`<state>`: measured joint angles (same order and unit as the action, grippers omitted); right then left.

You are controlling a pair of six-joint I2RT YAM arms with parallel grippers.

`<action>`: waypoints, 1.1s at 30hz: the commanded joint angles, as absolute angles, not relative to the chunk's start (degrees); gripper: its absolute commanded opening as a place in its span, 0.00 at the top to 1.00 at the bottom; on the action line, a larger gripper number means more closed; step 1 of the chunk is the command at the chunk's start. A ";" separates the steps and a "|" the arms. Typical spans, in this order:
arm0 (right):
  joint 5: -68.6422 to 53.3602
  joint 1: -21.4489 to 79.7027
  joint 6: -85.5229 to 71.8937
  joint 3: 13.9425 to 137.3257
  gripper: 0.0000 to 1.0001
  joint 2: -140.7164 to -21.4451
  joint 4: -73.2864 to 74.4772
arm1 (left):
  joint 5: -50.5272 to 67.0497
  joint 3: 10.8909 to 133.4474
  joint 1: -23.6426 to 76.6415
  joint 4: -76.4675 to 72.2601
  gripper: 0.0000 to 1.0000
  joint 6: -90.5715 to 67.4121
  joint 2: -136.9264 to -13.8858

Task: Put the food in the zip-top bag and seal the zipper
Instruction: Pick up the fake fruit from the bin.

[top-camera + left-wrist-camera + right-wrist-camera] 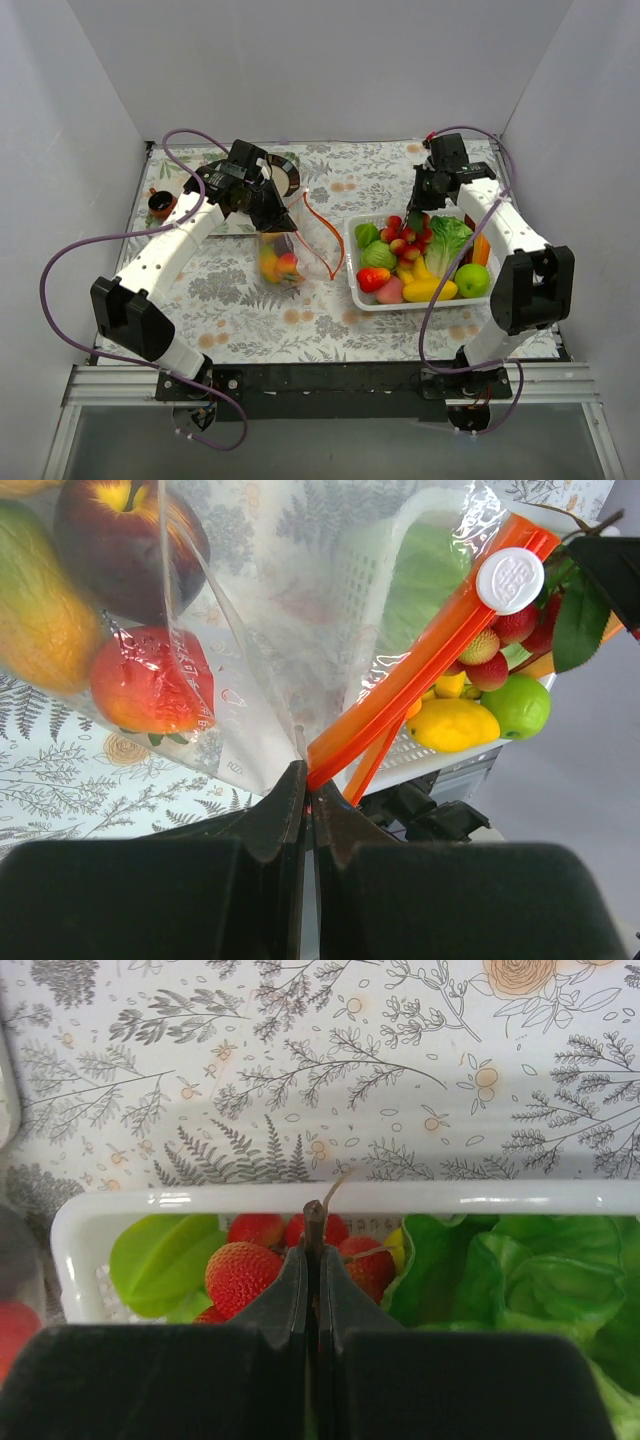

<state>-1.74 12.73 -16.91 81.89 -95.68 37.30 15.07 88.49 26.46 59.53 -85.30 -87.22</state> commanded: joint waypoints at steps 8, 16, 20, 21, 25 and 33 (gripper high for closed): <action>-1.06 13.01 -17.84 79.54 0.99 -80.08 37.62 | 15.38 88.68 26.63 59.24 1.00 -85.25 -85.78; -1.93 14.06 -18.89 85.86 0.99 -74.80 41.21 | 16.08 89.30 26.63 58.98 1.00 -85.25 -86.48; -4.83 16.25 -20.47 91.40 0.99 -73.13 42.36 | 16.70 89.65 26.63 58.89 1.00 -85.17 -86.92; -5.36 16.78 -20.91 93.76 0.99 -72.95 42.36 | 16.79 89.65 26.63 58.89 1.00 -85.17 -86.92; -8.43 20.73 -23.29 97.37 0.99 -73.04 41.75 | 17.14 90.44 26.89 58.89 1.00 -84.99 -87.80; -13.35 31.81 -28.82 96.59 0.99 -74.70 34.99 | 17.23 91.32 27.60 59.33 1.00 -85.17 -88.42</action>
